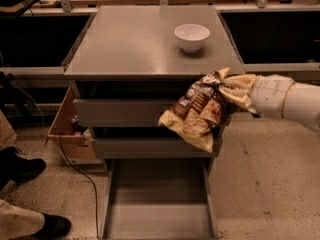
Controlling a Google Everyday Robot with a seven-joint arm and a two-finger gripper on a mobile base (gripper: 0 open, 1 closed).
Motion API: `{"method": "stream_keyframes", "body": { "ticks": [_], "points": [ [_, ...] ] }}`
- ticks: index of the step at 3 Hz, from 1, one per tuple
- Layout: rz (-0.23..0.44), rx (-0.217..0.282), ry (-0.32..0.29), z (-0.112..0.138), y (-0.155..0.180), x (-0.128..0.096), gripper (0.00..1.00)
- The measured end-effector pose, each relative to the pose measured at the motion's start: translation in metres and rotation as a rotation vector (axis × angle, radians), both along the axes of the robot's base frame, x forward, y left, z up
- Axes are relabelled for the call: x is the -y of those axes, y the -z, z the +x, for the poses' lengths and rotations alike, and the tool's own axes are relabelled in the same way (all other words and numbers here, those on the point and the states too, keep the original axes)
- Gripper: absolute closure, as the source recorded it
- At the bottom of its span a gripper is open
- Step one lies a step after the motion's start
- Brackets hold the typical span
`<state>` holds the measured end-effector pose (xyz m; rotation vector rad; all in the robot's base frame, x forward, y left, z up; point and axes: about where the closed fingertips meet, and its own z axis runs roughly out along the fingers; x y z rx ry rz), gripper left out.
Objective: Pick brown chip bag from bottom drawer and place on counter
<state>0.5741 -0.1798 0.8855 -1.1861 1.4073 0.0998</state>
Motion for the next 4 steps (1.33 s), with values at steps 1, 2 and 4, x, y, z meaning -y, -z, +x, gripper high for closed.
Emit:
{"method": "stream_keyframes", "body": {
  "ticks": [1,2,4],
  "points": [
    [-0.008,0.080,-0.010,0.026,-0.057,-0.004,1.00],
    [0.024,0.152,-0.017,0.071,-0.105,-0.019,1.00],
    [0.096,0.210,-0.053,0.150,-0.147,-0.087,1.00]
  ]
}}
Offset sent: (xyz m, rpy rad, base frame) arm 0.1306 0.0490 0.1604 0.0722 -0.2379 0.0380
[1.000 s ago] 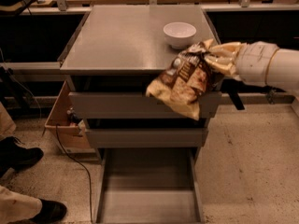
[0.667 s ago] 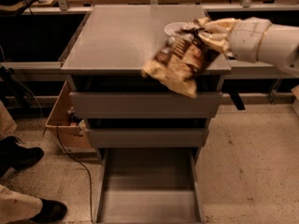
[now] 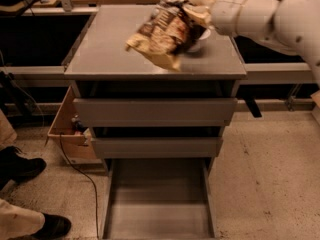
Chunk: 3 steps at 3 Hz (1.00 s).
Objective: Pick brown chip bag from bottom drawer and place on counter
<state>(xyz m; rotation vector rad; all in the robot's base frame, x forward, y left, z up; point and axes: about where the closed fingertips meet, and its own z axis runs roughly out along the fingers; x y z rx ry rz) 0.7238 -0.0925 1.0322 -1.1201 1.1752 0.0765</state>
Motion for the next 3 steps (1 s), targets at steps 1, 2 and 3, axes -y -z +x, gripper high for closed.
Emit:
{"method": "stream_keyframes", "body": {
  "ticks": [1,2,3],
  "points": [
    [0.024,-0.004,-0.028,0.023,0.001,-0.038,1.00],
    [0.035,-0.021,-0.029,0.047,0.017,-0.079,1.00],
    [0.038,-0.030,0.008,0.074,0.032,-0.109,1.00]
  ]
}}
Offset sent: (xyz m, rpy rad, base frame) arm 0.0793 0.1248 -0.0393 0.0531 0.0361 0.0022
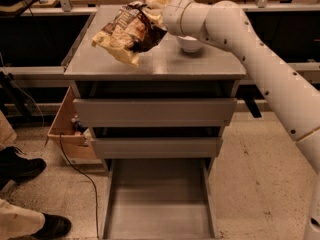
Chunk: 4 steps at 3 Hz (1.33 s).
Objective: Pick brown chip bag from bottom drawer and place on counter
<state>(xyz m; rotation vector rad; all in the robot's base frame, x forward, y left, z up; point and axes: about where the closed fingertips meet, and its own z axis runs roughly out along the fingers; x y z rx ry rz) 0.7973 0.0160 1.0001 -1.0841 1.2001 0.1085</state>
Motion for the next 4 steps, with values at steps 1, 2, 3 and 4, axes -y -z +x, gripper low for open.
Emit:
{"method": "stream_keyframes", "body": {
  "ticks": [1,2,3,4],
  "points": [
    [-0.008,-0.018,0.073,0.037,0.020,-0.022,1.00],
    [-0.013,-0.043,0.123,0.063,0.035,-0.032,1.00],
    [-0.019,-0.064,0.129,0.074,0.046,-0.045,0.82],
    [-0.016,-0.088,0.099,0.076,0.052,-0.058,0.51]
  ]
}}
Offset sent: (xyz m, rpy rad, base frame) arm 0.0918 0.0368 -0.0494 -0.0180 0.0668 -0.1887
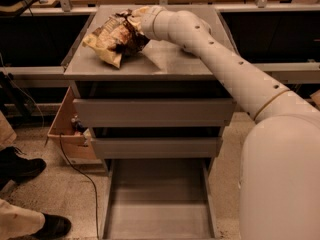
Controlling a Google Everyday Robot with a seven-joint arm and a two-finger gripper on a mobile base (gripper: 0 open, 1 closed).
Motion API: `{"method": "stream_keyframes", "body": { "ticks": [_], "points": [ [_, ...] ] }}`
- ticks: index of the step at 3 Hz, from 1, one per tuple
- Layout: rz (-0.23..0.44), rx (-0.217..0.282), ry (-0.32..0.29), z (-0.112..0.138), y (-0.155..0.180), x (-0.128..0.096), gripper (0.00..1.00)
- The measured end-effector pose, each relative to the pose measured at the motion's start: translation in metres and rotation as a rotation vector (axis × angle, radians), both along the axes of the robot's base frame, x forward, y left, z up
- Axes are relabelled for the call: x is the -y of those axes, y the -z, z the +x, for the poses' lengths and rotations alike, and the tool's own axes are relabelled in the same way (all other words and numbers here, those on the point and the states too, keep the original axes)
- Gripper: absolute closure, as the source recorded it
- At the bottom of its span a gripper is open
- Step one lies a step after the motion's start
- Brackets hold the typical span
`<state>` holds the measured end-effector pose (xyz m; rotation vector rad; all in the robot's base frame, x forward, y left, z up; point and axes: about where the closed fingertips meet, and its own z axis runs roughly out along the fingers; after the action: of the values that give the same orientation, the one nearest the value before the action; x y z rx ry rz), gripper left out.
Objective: Pick brown chip bag from bottom drawer and place on counter
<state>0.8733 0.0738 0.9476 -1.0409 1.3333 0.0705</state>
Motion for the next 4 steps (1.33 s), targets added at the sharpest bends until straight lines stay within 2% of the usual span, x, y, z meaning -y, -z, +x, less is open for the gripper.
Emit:
{"method": "stream_keyframes", "body": {
  "ticks": [2,3,4],
  "points": [
    [0.013,-0.030,-0.044,-0.005,0.002,-0.006,0.00],
    [0.025,-0.043,-0.062,-0.009,0.000,-0.002,0.00],
    [0.062,-0.060,-0.123,-0.022,-0.006,0.016,0.00]
  ]
}}
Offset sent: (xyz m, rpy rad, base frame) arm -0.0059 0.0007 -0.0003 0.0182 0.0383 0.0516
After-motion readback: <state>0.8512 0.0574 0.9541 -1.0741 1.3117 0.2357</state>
